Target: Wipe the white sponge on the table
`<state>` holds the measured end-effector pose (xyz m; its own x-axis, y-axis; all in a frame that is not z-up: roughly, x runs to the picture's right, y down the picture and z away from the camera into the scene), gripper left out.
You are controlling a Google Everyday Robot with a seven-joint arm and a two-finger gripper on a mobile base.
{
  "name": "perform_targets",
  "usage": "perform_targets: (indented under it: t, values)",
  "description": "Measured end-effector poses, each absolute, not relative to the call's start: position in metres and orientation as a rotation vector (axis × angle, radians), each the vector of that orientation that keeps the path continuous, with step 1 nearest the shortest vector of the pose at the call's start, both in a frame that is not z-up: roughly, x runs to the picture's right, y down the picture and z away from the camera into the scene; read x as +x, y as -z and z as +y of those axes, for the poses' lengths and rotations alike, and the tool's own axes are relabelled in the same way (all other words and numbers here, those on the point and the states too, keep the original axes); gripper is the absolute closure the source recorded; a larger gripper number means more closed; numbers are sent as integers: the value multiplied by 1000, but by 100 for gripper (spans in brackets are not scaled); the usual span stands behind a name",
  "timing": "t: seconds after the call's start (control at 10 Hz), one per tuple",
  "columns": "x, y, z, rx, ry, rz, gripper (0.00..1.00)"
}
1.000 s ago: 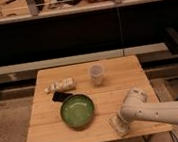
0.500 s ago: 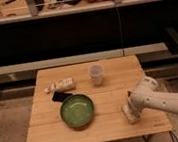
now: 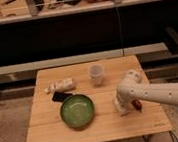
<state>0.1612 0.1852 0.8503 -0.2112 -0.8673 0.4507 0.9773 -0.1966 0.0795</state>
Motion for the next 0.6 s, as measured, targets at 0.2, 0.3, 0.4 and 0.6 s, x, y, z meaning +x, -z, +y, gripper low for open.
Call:
perform_targets:
  t: [0.2, 0.3, 0.4, 0.6]
  values:
    - [130, -849, 191, -333, 1783, -447, 91]
    - [113, -843, 198, -308, 1806, -477, 91]
    - [103, -837, 207, -289, 1833, -502, 91]
    - [90, -819, 231, -256, 1885, -556, 91]
